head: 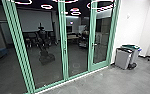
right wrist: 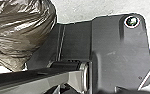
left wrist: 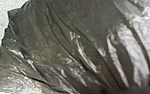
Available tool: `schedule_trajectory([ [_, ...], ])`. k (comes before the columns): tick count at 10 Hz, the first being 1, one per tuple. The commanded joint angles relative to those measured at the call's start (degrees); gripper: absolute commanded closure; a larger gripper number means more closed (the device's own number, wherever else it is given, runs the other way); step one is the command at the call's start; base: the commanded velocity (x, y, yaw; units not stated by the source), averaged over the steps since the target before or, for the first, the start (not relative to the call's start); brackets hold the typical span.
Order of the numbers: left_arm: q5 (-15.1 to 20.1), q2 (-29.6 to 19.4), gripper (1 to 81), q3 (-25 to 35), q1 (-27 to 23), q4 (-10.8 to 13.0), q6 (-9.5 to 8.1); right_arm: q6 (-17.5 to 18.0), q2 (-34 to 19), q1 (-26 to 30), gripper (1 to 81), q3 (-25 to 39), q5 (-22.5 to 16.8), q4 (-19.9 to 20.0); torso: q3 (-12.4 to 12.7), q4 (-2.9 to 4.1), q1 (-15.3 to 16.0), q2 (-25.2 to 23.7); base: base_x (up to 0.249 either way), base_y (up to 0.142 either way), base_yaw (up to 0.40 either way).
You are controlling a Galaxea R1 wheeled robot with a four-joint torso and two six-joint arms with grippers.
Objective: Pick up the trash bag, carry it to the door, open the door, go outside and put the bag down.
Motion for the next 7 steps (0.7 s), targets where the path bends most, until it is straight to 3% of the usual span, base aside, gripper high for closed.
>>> schedule_trajectory([
  [1,3.39,0.10,81.1,-0.13,-4.66,0.06,0.23,-0.15,0.56,3.06,1.0,0.35,-2.67,-0.29,0.00,0.00,0.00,0.00,0.153,-0.089,0.000],
  [7,3.39,0.28,81.1,-0.13,-4.65,0.06,0.23,-0.15,0.65,3.06,1.0,0.35,-2.67,-0.11,0.00,0.00,0.00,0.00,0.146,-0.090,0.000],
])
